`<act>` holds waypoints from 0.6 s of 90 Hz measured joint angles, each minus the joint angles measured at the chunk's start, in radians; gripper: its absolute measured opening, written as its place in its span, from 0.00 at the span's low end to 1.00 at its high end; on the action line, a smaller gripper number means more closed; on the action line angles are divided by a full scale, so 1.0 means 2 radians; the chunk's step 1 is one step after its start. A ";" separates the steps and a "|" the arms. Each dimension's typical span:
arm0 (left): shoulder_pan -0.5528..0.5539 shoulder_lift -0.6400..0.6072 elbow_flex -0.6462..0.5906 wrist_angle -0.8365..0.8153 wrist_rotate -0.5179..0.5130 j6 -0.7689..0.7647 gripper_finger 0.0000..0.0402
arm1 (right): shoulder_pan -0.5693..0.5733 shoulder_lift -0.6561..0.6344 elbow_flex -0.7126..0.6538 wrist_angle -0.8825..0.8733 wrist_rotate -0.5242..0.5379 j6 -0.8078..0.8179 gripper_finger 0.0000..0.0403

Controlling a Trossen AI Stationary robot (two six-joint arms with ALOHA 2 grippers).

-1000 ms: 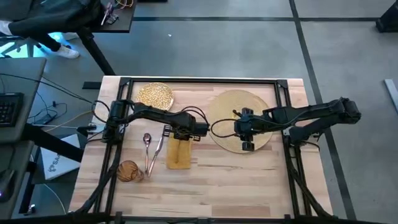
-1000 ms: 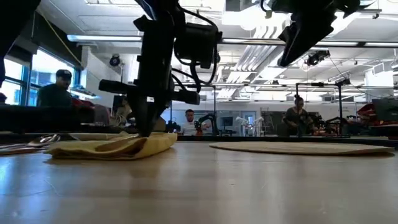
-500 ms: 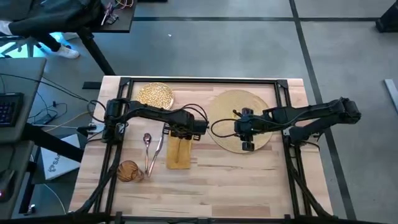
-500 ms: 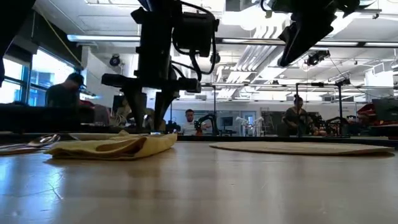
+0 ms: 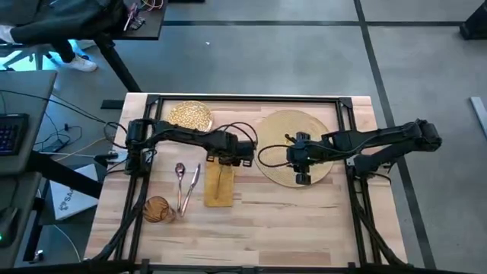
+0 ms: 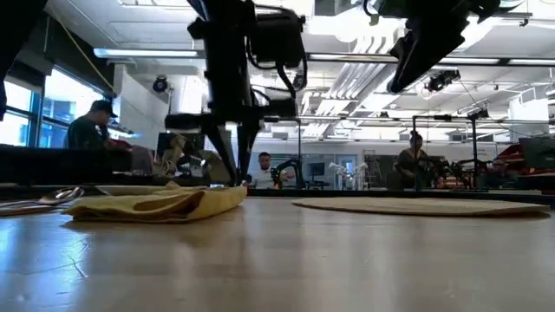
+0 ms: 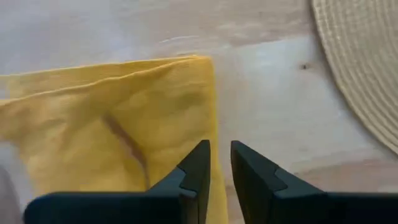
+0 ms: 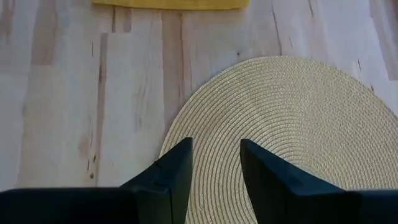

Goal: Set table place
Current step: Move the brown placemat to the center of the table

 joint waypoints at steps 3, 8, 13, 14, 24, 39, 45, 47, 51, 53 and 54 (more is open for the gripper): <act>-0.002 -0.002 0.007 -0.022 0.000 -0.002 0.10 | 0.000 0.000 0.000 0.000 0.000 0.000 0.29; -0.003 -0.002 0.013 -0.057 0.000 -0.003 0.07 | 0.000 0.000 0.000 0.000 0.000 0.000 0.29; -0.003 0.000 0.011 -0.078 0.006 0.005 0.04 | 0.000 0.000 0.000 0.000 0.000 -0.001 0.29; -0.003 0.000 0.010 -0.079 0.006 0.007 0.03 | 0.000 0.000 0.000 0.000 0.000 -0.002 0.29; 0.002 0.002 -0.010 -0.068 0.021 0.012 0.01 | 0.000 0.000 0.000 0.001 0.000 -0.004 0.29; 0.003 0.002 -0.049 0.000 0.022 -0.005 0.00 | 0.000 0.000 0.000 0.001 0.000 -0.002 0.29; 0.003 0.002 -0.061 0.026 0.022 -0.013 0.00 | 0.000 0.000 0.000 0.001 0.000 -0.001 0.29; 0.003 0.002 -0.065 0.037 0.019 -0.013 0.00 | 0.000 0.000 0.000 0.001 0.000 -0.001 0.29; 0.003 0.003 -0.068 0.048 0.013 -0.012 0.00 | 0.000 0.000 0.000 0.001 0.000 0.000 0.29; 0.003 0.003 -0.068 0.049 0.012 -0.009 0.00 | 0.000 0.000 0.000 0.001 0.000 0.000 0.29; 0.003 0.003 -0.067 0.049 0.012 -0.009 0.00 | 0.000 0.000 0.000 0.001 0.000 0.000 0.29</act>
